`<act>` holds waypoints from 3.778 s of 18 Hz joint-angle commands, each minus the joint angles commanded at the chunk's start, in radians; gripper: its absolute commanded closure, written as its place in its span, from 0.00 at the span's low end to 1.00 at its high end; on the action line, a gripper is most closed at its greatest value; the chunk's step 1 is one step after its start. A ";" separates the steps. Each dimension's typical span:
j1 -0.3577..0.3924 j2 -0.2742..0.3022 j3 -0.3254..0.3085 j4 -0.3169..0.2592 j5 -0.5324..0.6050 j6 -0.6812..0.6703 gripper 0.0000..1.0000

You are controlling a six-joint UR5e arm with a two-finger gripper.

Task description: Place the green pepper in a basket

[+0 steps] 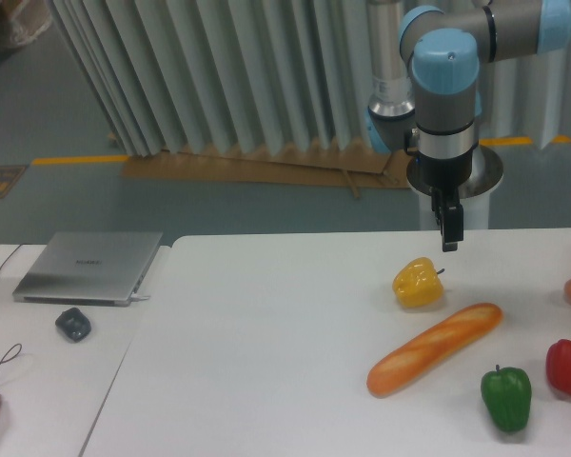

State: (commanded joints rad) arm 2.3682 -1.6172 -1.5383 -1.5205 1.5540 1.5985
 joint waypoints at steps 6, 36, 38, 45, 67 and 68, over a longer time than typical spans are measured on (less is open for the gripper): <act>0.003 0.010 -0.028 0.029 0.000 -0.011 0.00; -0.055 -0.043 -0.051 0.232 -0.057 -0.292 0.00; -0.056 -0.036 -0.059 0.279 -0.055 -0.292 0.00; -0.050 -0.038 -0.059 0.301 0.029 -0.284 0.00; -0.037 -0.136 -0.055 0.355 0.068 -0.808 0.00; -0.029 -0.138 -0.054 0.355 0.051 -0.848 0.00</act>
State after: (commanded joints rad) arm 2.3392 -1.7549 -1.5923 -1.1658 1.6047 0.7505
